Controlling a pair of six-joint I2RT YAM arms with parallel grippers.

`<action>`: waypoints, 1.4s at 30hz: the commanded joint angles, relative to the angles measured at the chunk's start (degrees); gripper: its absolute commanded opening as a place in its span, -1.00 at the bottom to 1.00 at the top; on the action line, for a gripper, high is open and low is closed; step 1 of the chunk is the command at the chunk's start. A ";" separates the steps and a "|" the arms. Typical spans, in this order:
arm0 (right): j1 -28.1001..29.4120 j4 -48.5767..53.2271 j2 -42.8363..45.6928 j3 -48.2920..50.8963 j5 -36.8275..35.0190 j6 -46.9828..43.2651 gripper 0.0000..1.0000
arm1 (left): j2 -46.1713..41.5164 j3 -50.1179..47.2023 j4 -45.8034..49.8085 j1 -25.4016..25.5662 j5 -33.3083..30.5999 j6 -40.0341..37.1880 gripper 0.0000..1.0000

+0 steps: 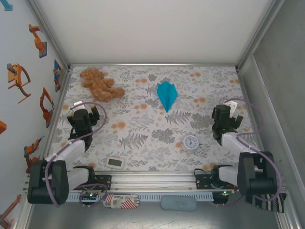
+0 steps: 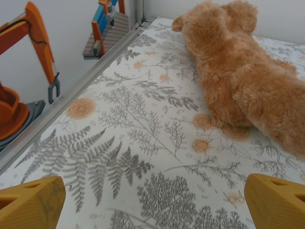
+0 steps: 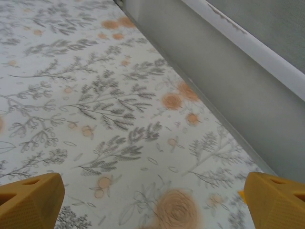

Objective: Fold a paper plane with a square sheet of paper (pick it up from the middle)
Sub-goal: Reset both arms

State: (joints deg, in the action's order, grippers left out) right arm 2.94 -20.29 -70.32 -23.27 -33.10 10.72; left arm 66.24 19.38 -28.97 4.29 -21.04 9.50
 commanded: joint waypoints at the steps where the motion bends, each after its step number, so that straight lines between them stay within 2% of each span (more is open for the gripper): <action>1: -0.89 -17.99 -3.21 2.61 4.16 -3.93 0.92 | 4.26 -1.52 -12.89 -2.24 10.43 -4.19 0.93; 4: -1.43 -23.08 -6.05 3.91 8.89 -3.97 0.91 | 8.44 -2.96 -20.04 -3.83 15.22 -5.36 0.93; 6: -2.31 -28.17 -7.13 5.51 15.17 -4.48 0.91 | 10.97 -3.18 -22.26 -5.04 19.04 -5.18 0.93; 9: -3.46 -31.69 -11.08 5.60 20.18 -4.79 0.90 | 15.60 -3.64 -27.49 -5.48 22.07 -5.59 0.93; 14: -3.82 -36.90 -17.48 5.36 23.75 -5.87 0.89 | 21.96 -1.37 -29.52 -5.48 22.62 -5.76 0.93; 16: -3.81 -36.99 -17.95 5.03 25.15 -6.09 0.88 | 21.91 -0.30 -27.00 -5.44 21.95 -5.65 0.93; 19: -3.82 -35.67 -18.11 4.24 24.55 -6.05 0.88 | 22.27 1.51 -24.28 -4.96 20.74 -5.71 0.93; 21: -3.82 -30.65 -18.03 1.75 22.74 -5.18 0.88 | 21.60 4.26 -17.53 -3.69 17.46 -6.48 0.93; 23: -3.82 -30.63 -17.94 1.82 22.57 -5.12 0.99 | 22.54 3.86 -20.08 -2.60 15.49 -7.37 0.92; 25: -3.86 -30.64 -17.92 1.87 22.64 -5.13 0.99 | 21.83 4.35 -17.79 -2.53 15.45 -7.21 0.92; 27: -3.87 -30.62 -17.92 1.90 22.64 -5.13 0.99 | 22.29 3.57 -20.27 -2.00 14.43 -7.59 0.92; 42: -3.83 -30.68 -17.92 1.82 22.65 -5.14 0.99 | 22.18 4.51 -18.00 -2.66 16.07 -7.28 0.92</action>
State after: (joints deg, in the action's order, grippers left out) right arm -0.58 -50.22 -88.36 -20.36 -9.85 5.93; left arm 88.38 23.00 -47.97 1.85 -5.10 3.11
